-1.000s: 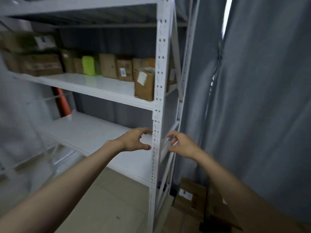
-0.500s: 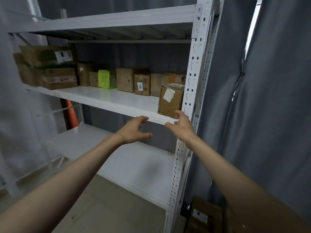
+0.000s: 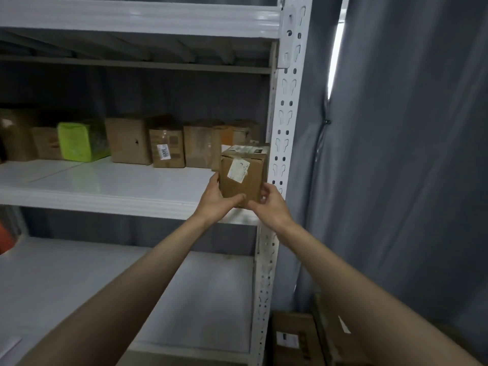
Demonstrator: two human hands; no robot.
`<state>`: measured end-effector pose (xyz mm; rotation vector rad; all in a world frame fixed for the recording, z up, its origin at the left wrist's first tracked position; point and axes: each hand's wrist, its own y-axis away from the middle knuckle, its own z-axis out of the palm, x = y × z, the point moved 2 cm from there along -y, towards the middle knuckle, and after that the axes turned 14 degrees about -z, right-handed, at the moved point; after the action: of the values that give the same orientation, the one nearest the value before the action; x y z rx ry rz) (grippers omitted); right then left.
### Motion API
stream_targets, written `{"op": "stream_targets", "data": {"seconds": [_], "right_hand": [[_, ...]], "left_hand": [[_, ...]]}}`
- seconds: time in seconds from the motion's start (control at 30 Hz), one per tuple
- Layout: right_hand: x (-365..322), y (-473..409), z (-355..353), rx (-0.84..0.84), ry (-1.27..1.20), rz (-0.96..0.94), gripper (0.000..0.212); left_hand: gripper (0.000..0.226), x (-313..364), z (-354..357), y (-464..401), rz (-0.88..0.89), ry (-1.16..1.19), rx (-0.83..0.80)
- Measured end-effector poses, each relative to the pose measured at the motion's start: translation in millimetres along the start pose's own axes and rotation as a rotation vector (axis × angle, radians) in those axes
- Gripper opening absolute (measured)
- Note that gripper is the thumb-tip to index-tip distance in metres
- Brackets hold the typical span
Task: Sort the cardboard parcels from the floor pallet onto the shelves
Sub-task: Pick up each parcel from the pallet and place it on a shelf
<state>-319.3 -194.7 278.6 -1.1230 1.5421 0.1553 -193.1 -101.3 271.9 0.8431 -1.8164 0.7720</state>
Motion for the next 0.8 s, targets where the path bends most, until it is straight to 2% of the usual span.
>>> {"op": "stream_targets", "data": {"seconds": [0.1,0.17,0.23,0.37,0.5,0.57,0.67,0.8], "right_hand": [[0,-1,5,0.039,0.038,-0.003,0.066],[0,3,10,0.042,0.070,-0.005,0.069],[-1,8,13,0.051,0.082,0.000,0.072],[-9,18,15,0.093,0.060,-0.020,0.067],[-17,32,19,0.124,-0.020,-0.026,0.069],[-21,42,22,0.133,-0.086,-0.022,0.080],[-28,60,23,0.128,-0.183,0.029,0.097],[-38,84,13,0.139,-0.342,0.064,0.093]], "left_hand": [[0.063,-4,7,-11,-0.018,0.162,0.055],[0.060,-10,10,-10,-0.033,0.215,0.081],[0.056,-16,10,-2,-0.039,0.246,0.093],[0.035,-20,0,19,-0.029,0.269,0.135],[0.029,-16,-15,47,0.016,0.258,0.179],[0.031,-13,-19,68,0.070,0.245,0.173],[0.048,-7,-21,102,0.182,0.174,0.191],[0.054,0,-14,147,0.366,0.026,0.225]]}}
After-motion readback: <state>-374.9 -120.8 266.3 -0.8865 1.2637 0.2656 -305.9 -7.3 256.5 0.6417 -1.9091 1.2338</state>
